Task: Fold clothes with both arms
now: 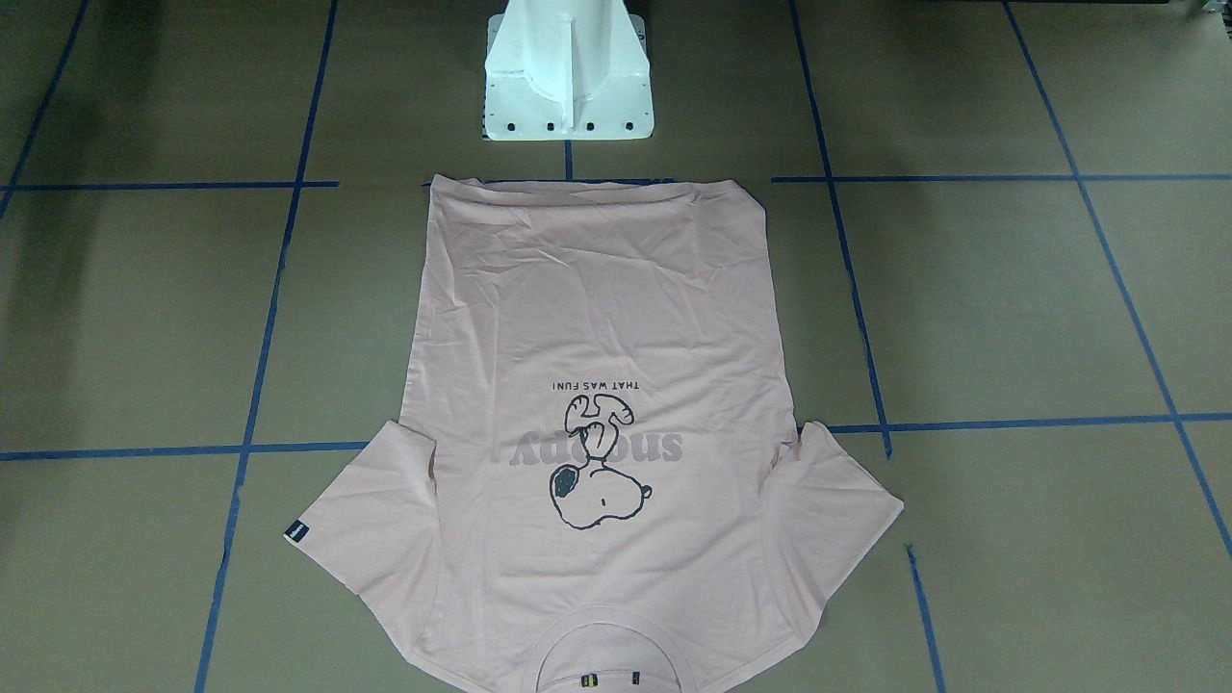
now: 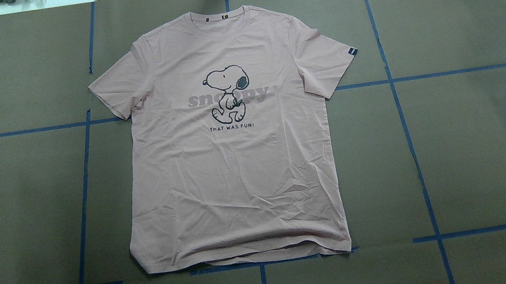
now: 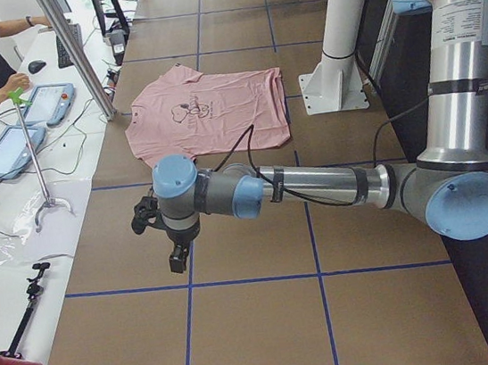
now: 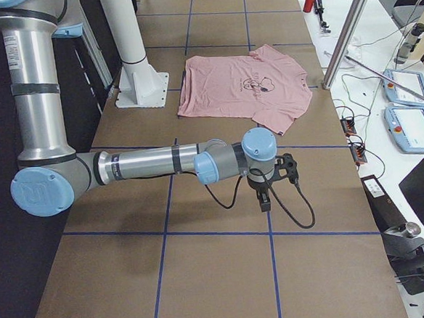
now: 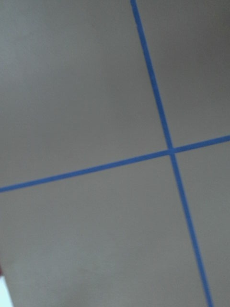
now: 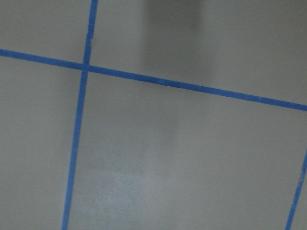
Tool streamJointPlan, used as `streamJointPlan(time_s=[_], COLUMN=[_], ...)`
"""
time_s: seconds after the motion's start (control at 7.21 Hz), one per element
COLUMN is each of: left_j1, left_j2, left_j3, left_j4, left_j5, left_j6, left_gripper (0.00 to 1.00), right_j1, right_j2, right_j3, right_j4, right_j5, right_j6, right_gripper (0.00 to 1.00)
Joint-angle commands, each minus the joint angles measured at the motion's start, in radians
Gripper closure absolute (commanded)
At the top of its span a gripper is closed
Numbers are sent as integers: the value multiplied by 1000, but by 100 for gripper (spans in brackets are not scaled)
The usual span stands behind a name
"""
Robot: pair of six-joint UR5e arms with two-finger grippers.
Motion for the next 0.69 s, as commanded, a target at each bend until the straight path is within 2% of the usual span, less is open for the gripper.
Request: streamJointPlan(time_s=[0.0, 0.14, 0.28, 0.55], left_j1=[32, 32, 53, 75], left_j2=[-40, -48, -51, -51], left_j3=[-7, -7, 16, 13], left_j4=[-76, -113, -137, -141], left_j5=[-5, -5, -3, -3], left_j6=[-95, -159, -167, -230], left_gripper=[0, 0, 0, 0], right_j1=[-133, -238, -292, -389], right_j2=[203, 303, 363, 478], right_j3=[-130, -210, -271, -386], right_j4=[39, 73, 106, 303], right_j5=[-30, -62, -84, -209], right_j6=[159, 225, 326, 529], right_gripper=[0, 0, 0, 0])
